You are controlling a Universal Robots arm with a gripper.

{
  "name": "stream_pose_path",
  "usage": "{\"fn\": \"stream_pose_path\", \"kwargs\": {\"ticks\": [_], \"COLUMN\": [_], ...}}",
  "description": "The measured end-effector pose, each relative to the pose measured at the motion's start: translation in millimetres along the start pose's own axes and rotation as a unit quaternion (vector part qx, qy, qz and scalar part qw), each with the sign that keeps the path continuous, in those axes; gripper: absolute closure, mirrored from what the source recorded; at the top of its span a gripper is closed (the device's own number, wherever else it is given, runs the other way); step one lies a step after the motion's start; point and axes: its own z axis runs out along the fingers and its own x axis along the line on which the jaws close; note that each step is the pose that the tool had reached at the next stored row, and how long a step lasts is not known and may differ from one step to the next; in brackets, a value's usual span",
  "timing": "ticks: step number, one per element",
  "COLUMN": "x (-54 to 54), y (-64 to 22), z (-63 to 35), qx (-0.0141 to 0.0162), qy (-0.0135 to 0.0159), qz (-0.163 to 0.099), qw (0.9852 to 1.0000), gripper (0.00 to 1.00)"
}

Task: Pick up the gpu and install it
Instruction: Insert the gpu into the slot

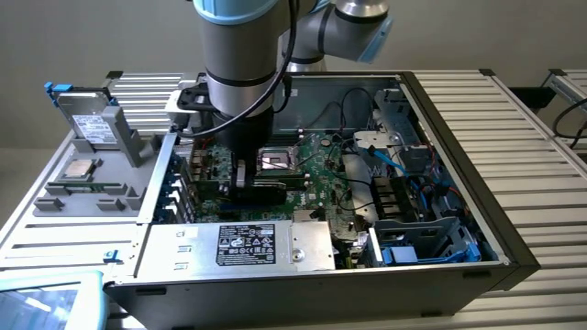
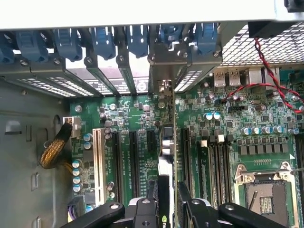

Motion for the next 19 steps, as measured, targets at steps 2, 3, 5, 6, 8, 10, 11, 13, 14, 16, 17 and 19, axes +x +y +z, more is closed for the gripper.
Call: {"fn": "stream_pose_path", "kwargs": {"ticks": [2,3,5,6,8,10,11,13,14,16,17,19], "x": [0.3,0.3,0.4,0.4,0.3,0.3,0.3,-0.1,-0.9,-3.3,-4.3,-5.0], "y": [-1.7,-1.7,-1.7,-1.7,-2.0,-2.0,-2.0,-2.0,-1.9,-1.8,-1.7,-1.7], "z": [-0.1,-0.1,-0.1,-0.1,-0.1,-0.2,-0.1,-0.1,0.0,0.0,0.1,0.1], "qx": [-0.0004,-0.0005,-0.0005,-0.0006,-0.0025,-0.0038,-0.0038,-0.0043,-0.0047,-0.0056,-0.0057,-0.0054], "qy": [0.0001,0.0001,0.0001,0.0001,0.0002,0.0004,0.0003,0.0003,0.0004,0.0023,0.0038,0.0062], "qz": [0.000,0.000,0.000,0.000,0.000,0.000,0.000,0.000,0.000,0.000,0.000,0.001], "qw": [1.0000,1.0000,1.0000,1.0000,1.0000,1.0000,1.0000,1.0000,1.0000,1.0000,1.0000,1.0000], "gripper": [0.73,0.73,0.73,0.73,0.73,0.73,0.73,0.73,0.73,0.73,0.73,0.73]}}
